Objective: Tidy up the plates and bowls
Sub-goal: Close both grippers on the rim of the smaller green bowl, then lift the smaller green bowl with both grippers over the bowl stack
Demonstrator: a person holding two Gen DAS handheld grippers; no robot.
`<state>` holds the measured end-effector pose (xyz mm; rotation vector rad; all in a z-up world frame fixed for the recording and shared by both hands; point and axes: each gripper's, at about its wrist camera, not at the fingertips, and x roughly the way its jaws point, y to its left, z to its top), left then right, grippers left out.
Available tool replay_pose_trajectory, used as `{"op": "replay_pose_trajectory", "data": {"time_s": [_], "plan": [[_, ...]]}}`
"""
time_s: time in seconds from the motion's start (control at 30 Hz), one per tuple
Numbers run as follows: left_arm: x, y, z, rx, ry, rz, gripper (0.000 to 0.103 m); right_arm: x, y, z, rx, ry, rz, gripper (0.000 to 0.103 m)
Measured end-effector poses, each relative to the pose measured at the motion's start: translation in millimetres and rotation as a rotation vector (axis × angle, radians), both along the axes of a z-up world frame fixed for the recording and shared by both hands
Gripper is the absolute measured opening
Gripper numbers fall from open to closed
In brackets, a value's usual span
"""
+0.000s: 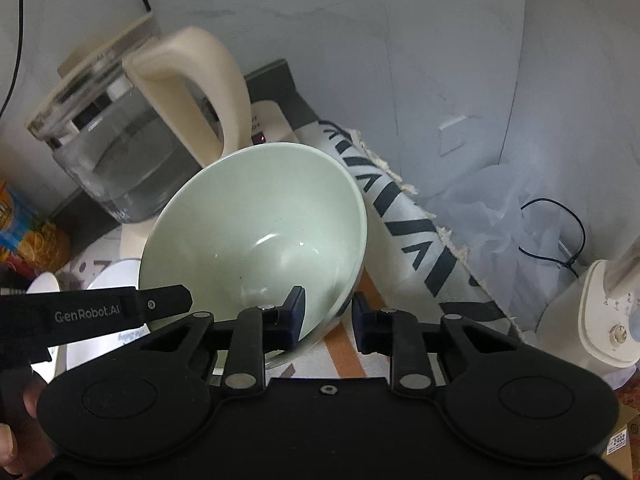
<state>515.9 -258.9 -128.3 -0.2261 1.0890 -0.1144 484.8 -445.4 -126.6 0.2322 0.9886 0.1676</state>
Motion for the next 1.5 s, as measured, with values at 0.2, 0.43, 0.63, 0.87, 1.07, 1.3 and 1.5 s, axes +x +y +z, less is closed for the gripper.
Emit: {"op": "replay_pose_trajectory", "data": {"time_s": [0.2, 0.43, 0.63, 0.87, 1.07, 1.3, 1.5], "plan": [[-11.5, -3.6, 11.5, -0.007, -0.023, -0.010, 0.015, -12.4, -3.1, 10.7, 0.004, -0.026, -0.007, 0.024], [-30.3, -2.4, 27.2, 0.003, -0.055, -0.003, 0.015, -32.6, -2.2, 28.0, -0.004, -0.083, 0.008, 0.024], [-50.5, -1.8, 42.4, 0.006, -0.088, 0.011, 0.015, -53.6, -3.1, 41.3, 0.014, -0.118, 0.008, 0.024], [-79.9, 3.8, 61.8, 0.006, -0.123, 0.024, 0.015, -78.2, -1.3, 52.7, 0.022, -0.145, 0.017, 0.024], [-107.2, 8.3, 76.0, 0.010, -0.152, 0.032, 0.015, -98.7, -2.0, 60.8, 0.031, -0.169, 0.026, 0.024], [-135.4, 16.4, 92.1, 0.009, -0.186, 0.049, 0.015, -122.7, 0.3, 68.2, 0.065, -0.182, 0.032, 0.024], [-158.2, 25.1, 101.5, 0.011, -0.204, 0.063, 0.015, -141.9, 6.8, 75.1, 0.078, -0.198, 0.049, 0.024]]}}
